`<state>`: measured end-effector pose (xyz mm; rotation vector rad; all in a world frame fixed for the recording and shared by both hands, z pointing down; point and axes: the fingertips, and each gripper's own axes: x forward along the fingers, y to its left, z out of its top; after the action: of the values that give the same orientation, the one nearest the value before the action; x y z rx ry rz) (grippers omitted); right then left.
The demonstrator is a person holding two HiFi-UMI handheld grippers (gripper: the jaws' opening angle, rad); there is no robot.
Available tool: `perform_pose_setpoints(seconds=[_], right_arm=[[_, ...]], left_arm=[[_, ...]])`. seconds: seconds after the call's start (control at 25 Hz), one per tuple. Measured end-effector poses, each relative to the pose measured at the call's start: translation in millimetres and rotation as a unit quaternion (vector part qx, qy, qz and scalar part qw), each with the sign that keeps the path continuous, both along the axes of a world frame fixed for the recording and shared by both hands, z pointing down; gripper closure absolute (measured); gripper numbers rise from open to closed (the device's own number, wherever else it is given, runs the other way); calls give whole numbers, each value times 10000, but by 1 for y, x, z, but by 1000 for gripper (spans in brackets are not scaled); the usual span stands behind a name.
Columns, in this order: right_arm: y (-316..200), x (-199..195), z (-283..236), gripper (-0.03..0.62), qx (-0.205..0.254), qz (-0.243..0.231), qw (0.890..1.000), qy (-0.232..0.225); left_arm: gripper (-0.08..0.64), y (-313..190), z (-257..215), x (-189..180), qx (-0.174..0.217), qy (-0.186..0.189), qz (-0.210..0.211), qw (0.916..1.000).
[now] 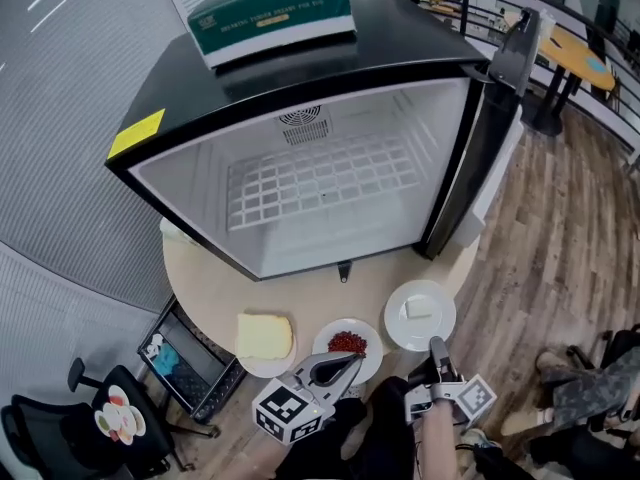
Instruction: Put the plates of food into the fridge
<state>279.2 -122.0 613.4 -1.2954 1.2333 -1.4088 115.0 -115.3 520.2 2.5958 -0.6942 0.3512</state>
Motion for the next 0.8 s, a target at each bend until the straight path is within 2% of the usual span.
perform_pose_setpoints(seconds=[0.12, 0.28, 0.44, 0.6, 0.8], right_arm=[[-1, -9, -22, 574, -19, -198, 9997, 133], [-4, -15, -52, 574, 48, -213, 9997, 71], [-9, -19, -86, 574, 162, -221, 9993, 262], [-10, -25, -105, 574, 230, -197, 9993, 212], [-4, -39, -115, 574, 136, -442, 9987, 203]], left_arm=[[555, -2, -15, -5, 128, 103, 19, 9999], [556, -7, -32, -17, 274, 238, -5, 9993], [555, -10, -50, -24, 440, 410, 58, 9982], [555, -16, -62, -35, 625, 560, -10, 9965], [555, -15, -63, -44, 638, 605, -96, 9961]])
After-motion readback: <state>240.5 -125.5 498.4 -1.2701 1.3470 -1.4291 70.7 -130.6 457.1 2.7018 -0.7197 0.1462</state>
